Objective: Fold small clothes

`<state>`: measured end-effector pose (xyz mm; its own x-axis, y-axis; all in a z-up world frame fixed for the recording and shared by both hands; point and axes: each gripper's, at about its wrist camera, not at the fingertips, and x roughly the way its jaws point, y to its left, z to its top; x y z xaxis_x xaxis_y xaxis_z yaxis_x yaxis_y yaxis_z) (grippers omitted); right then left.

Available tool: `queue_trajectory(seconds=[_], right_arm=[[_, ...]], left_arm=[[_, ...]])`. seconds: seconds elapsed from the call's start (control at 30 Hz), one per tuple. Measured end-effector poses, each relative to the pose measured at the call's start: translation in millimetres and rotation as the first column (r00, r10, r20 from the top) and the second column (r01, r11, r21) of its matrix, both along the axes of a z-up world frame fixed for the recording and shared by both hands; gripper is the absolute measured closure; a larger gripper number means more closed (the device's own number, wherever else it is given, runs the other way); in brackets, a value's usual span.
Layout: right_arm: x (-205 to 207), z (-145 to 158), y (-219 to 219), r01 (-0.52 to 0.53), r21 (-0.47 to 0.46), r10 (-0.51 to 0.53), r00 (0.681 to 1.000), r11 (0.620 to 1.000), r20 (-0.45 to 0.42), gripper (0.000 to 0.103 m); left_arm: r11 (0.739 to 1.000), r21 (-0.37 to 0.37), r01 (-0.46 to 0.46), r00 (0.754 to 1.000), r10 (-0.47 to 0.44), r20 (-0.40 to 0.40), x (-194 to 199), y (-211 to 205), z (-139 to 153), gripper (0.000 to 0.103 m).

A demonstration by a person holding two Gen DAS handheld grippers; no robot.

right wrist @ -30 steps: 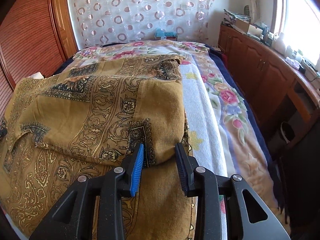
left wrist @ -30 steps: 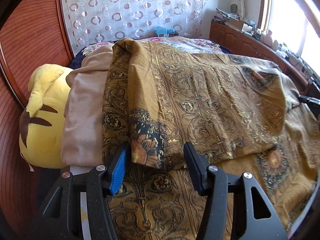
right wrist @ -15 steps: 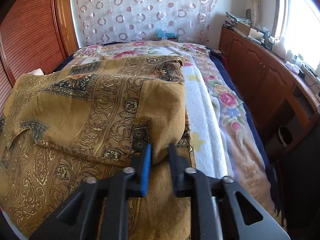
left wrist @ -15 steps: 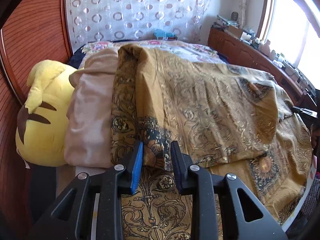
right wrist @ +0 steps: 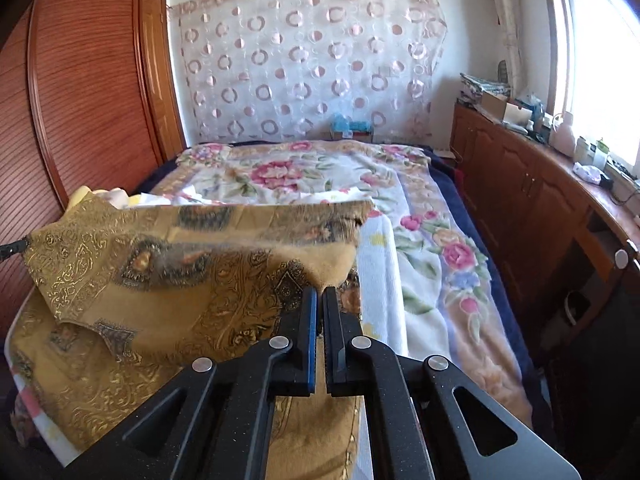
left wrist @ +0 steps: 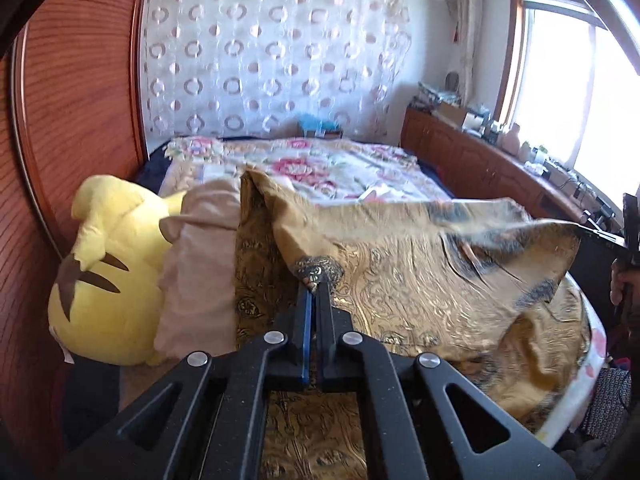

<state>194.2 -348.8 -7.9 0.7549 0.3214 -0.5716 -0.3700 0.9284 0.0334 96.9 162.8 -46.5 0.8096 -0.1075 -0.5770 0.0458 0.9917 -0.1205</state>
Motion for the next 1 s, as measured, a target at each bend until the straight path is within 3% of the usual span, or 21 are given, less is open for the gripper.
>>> queue_trajectory(seconds=[0.33, 1.0], right_arm=[[-69.1, -6.9, -31.2, -0.05, 0.04, 0.051, 0.999, 0.998, -0.008, 0.1], [-83.0, 0.4, -29.0, -0.056, 0.003, 0.056, 0.998, 0.998, 0.028, 0.1]], left_arm=[[1.0, -0.009, 0.009, 1.0, -0.009, 0.002, -55.6, -0.5, -7.8, 0.101], [1.0, 0.01, -0.022, 0.998, 0.023, -0.05, -77.3, -5.5, -32.3, 0.101]])
